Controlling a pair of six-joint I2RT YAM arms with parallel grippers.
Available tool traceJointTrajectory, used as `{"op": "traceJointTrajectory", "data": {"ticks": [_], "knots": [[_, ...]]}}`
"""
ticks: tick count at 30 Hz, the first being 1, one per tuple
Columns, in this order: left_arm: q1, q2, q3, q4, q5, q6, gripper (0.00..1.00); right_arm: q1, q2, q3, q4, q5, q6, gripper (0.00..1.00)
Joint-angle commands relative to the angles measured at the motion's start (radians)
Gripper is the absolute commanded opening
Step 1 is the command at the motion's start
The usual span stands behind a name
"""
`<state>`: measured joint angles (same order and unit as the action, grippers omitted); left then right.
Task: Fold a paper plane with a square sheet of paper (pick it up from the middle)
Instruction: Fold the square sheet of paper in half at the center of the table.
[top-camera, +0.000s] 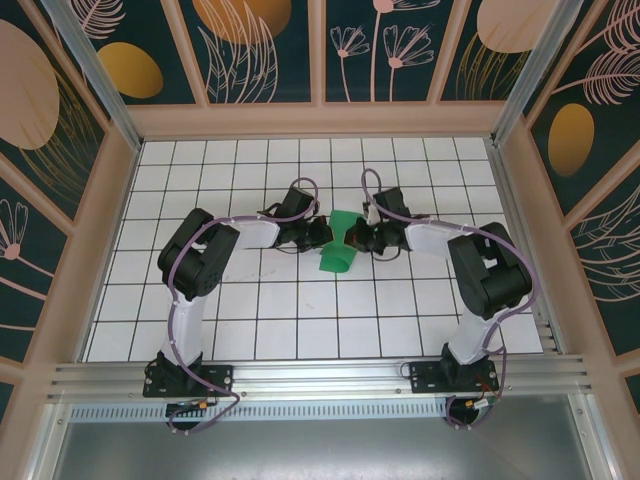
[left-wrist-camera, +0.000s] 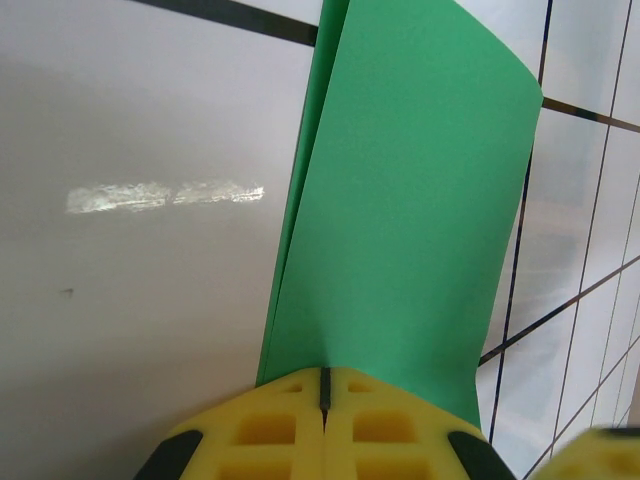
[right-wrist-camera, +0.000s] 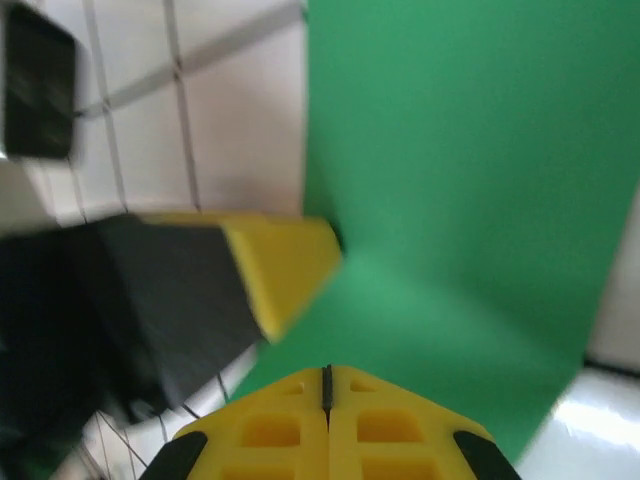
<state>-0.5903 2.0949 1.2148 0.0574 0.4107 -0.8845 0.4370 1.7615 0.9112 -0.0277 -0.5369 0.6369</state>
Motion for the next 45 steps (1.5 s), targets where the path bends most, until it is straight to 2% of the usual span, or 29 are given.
{"op": "traceJointTrajectory", "data": {"ticks": [1, 17, 23, 29, 35, 45], "knots": [[0.006, 0.109, -0.078, -0.213, -0.166, 0.003, 0.01, -0.001, -0.002, -0.046, 0.058, -0.055, 0.031, 0.02], [0.005, 0.110, -0.084, -0.212, -0.168, -0.002, 0.01, 0.000, 0.046, -0.052, -0.083, -0.020, -0.041, 0.02], [0.006, 0.105, -0.089, -0.212, -0.171, -0.002, 0.01, -0.018, -0.019, -0.111, -0.156, -0.014, -0.094, 0.02], [0.006, 0.106, -0.084, -0.208, -0.170, -0.002, 0.01, -0.020, -0.044, -0.035, -0.117, -0.062, -0.090, 0.03], [0.005, 0.104, -0.086, -0.209, -0.170, -0.002, 0.01, 0.019, 0.045, 0.039, -0.077, -0.078, -0.071, 0.03], [0.005, 0.108, -0.090, -0.206, -0.172, -0.005, 0.01, 0.042, 0.058, -0.050, -0.076, -0.067, -0.088, 0.03]]}}
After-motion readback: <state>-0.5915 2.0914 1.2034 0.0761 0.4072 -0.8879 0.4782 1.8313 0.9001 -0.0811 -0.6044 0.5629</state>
